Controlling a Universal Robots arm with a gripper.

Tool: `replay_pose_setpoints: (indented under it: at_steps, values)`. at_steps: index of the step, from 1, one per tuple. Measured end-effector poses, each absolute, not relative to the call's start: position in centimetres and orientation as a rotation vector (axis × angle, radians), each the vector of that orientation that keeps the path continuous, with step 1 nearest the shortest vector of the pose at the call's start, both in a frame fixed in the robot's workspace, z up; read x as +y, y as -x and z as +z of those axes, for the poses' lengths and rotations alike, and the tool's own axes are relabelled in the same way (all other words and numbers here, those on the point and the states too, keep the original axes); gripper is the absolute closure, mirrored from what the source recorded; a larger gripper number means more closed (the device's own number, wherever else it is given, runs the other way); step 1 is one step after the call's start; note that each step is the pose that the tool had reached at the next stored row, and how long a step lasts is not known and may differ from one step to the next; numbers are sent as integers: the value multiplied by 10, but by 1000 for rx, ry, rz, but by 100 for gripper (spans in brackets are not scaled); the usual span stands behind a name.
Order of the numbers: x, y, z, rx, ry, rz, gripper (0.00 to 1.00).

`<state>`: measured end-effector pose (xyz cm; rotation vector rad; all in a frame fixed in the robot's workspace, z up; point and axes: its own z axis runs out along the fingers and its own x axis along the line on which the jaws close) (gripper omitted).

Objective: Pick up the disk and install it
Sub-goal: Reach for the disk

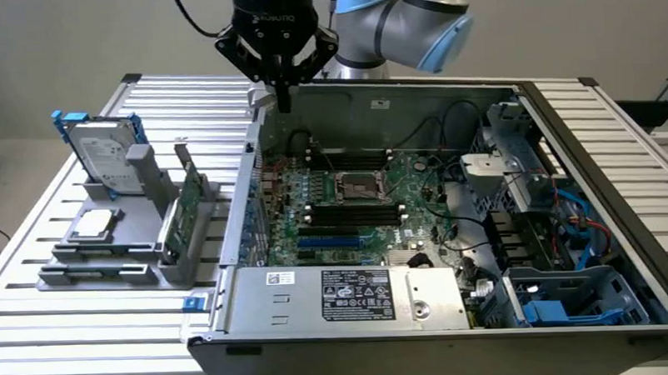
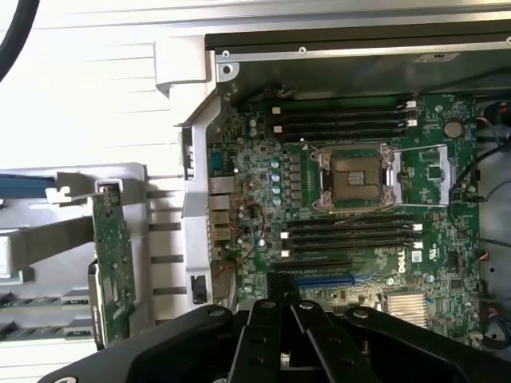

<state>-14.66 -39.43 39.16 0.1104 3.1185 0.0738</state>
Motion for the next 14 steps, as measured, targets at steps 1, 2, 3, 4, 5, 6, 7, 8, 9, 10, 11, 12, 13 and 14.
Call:
replay_pose_setpoints:
  at_steps: [1,2,3,4,5,6,7,8,9,10,11,12,13,14]
  values:
    - [-393,151,391,3119,-110,73,89]
    - [-391,155,391,3119,-110,71,89]
    - [-390,160,391,3119,-110,70,89]
    - [-388,165,390,3119,-110,68,89]
    - [-387,169,390,3120,-110,66,89]
    - [-385,174,390,3120,-111,64,89]
    - [-384,178,390,3121,-110,62,89]
    - [-382,183,389,3121,-110,61,89]
    - [-381,187,389,3121,-111,59,89]
    - [-379,192,389,3121,-110,57,89]
    - [-378,197,389,3122,-110,55,89]
    - [-376,201,388,3122,-111,53,89]
    - [-375,206,388,3123,-110,51,89]
    - [-373,210,388,3123,-110,49,89]
